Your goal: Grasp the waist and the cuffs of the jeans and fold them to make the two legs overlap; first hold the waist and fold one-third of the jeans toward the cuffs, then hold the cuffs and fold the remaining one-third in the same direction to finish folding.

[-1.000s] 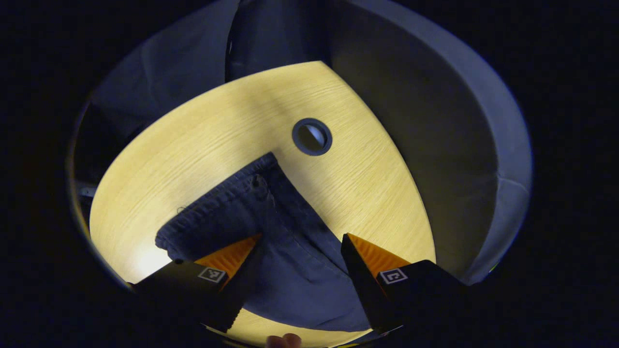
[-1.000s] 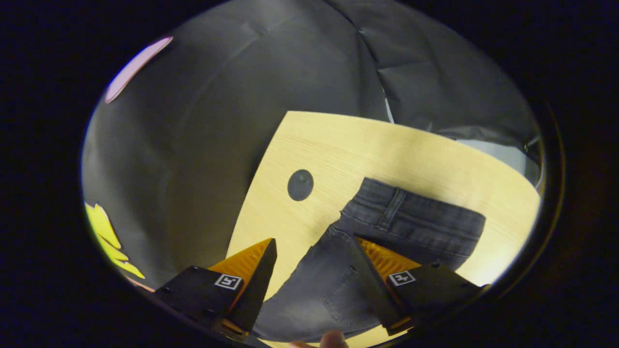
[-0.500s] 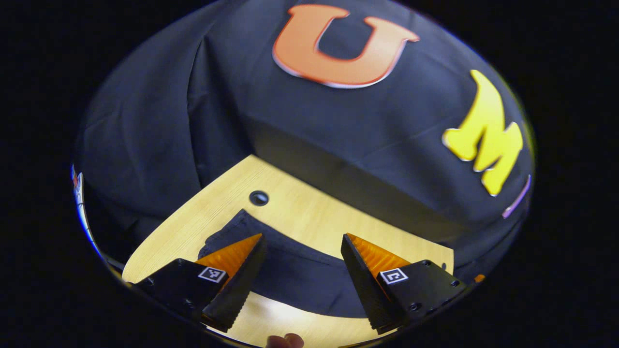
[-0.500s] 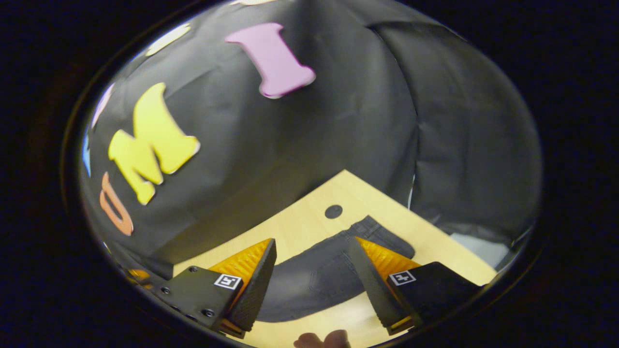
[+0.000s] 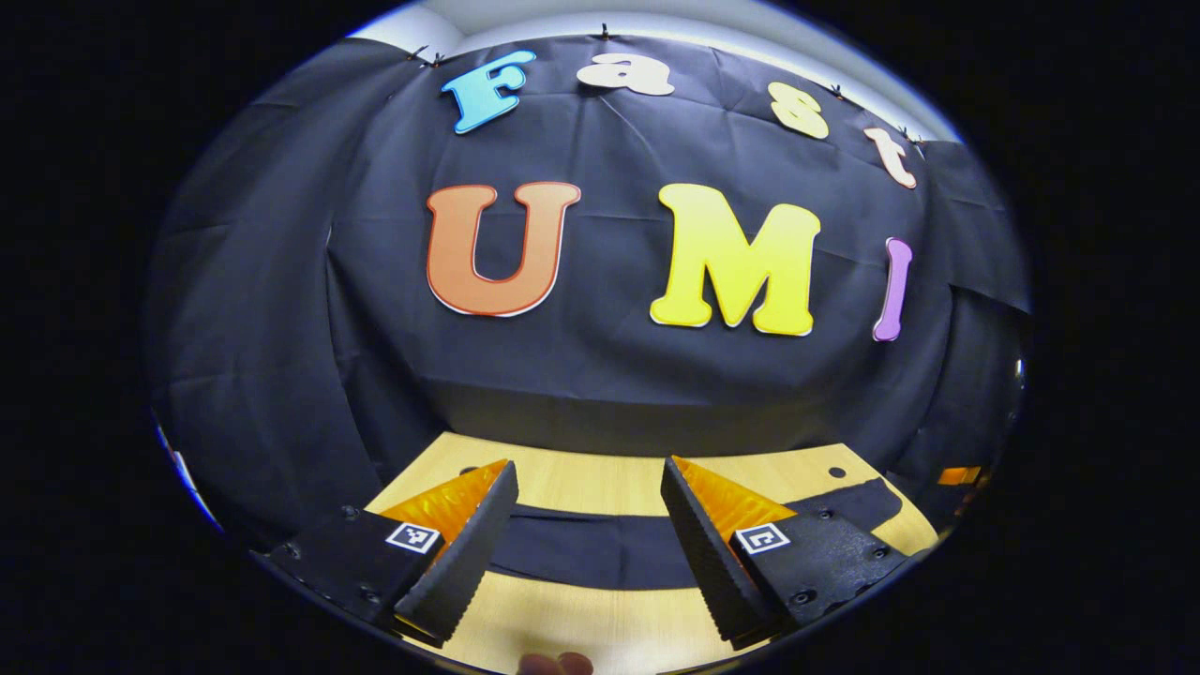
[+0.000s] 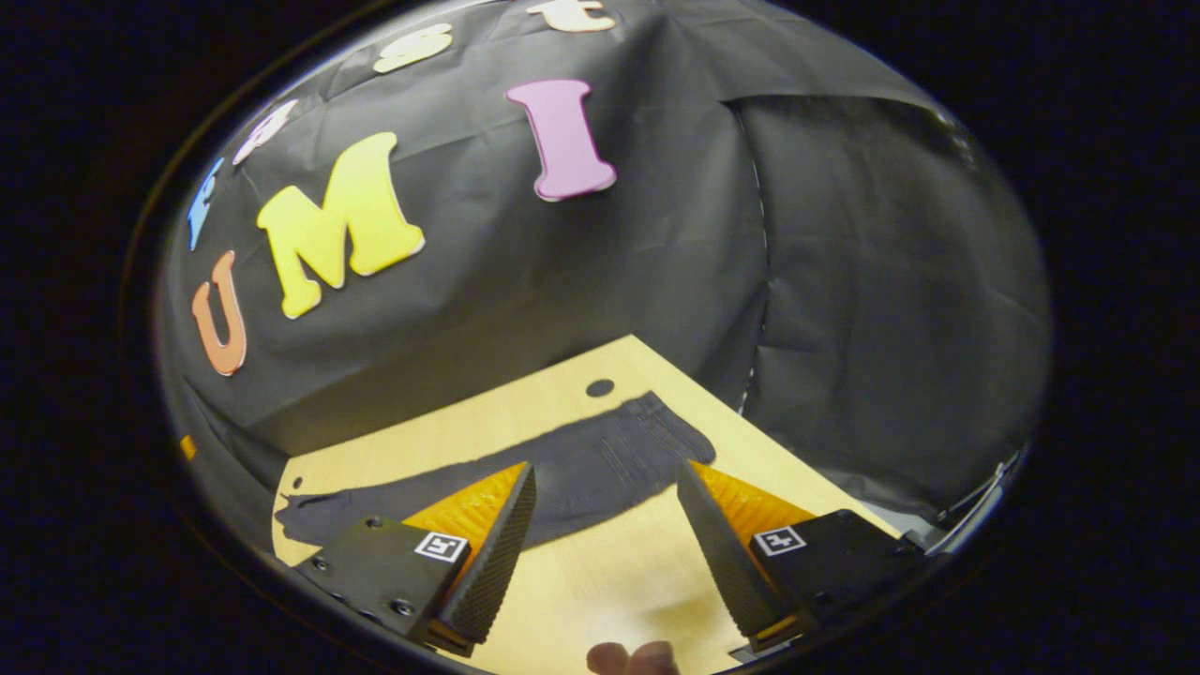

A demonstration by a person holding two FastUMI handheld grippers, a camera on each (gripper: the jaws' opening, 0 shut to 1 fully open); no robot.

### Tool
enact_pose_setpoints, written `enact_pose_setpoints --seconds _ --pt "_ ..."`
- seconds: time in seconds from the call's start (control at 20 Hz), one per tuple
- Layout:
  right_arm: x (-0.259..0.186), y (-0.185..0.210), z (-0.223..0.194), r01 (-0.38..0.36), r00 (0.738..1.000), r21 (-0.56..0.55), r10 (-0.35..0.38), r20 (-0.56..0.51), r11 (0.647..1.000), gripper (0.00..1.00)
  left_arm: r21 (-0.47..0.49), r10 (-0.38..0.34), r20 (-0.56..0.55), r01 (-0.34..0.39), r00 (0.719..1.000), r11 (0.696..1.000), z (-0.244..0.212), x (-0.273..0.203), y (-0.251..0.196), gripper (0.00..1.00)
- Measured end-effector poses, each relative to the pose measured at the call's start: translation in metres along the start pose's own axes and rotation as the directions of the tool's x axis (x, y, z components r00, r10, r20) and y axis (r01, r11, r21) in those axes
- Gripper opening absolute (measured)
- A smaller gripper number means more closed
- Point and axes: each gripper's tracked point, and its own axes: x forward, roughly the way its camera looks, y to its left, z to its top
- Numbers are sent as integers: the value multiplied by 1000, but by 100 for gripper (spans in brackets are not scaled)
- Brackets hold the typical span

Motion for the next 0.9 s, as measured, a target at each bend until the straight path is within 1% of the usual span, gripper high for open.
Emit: enact_pose_setpoints --seconds 0.1,0.15,0.2,0.35,0.4,0.5,0.55,0.65,0.75,0.8,0.85,0.9 --pt "32 -21 -16 28 998 75 -24 -57 997 95 -13 20 -16 -20 1000 1000 8 5 10 98" --pt "54 -34 -24 52 995 124 -41 -93 991 95 -16 28 -20 -29 999 999 13 1 5 98" --pt "72 -45 -32 75 991 172 -54 -123 982 95 -18 37 -30 -37 999 999 14 4 2 98" --pt "138 -80 -50 151 975 308 -91 -201 939 95 -15 76 -67 -78 995 997 8 8 -6 98" --pt "156 -84 -52 171 972 325 -105 -212 930 95 -22 87 -87 -89 992 996 3 13 -10 98" --pt "175 -96 -52 188 970 342 -120 -210 921 95 -23 109 -119 -113 987 993 -2 18 -15 99" --pt "182 -96 -49 190 971 333 -126 -205 924 95 -17 116 -126 -119 985 993 -4 21 -17 99" --pt "194 -93 -41 179 974 286 -128 -186 941 95 -2 123 -134 -124 983 992 -3 29 -21 99" --pt "200 -89 -38 167 976 215 -131 -172 962 94 4 132 -139 -133 981 991 0 36 -23 99" --pt "200 -91 -41 160 976 172 -129 -176 972 87 0 133 -141 -134 981 991 2 39 -25 99" --pt "200 -91 -40 152 978 127 -130 -164 980 95 -5 127 -141 -129 982 992 1 41 -28 99" --pt "198 -92 -42 146 979 79 -132 -158 986 95 -4 126 -144 -127 982 992 1 44 -30 99"
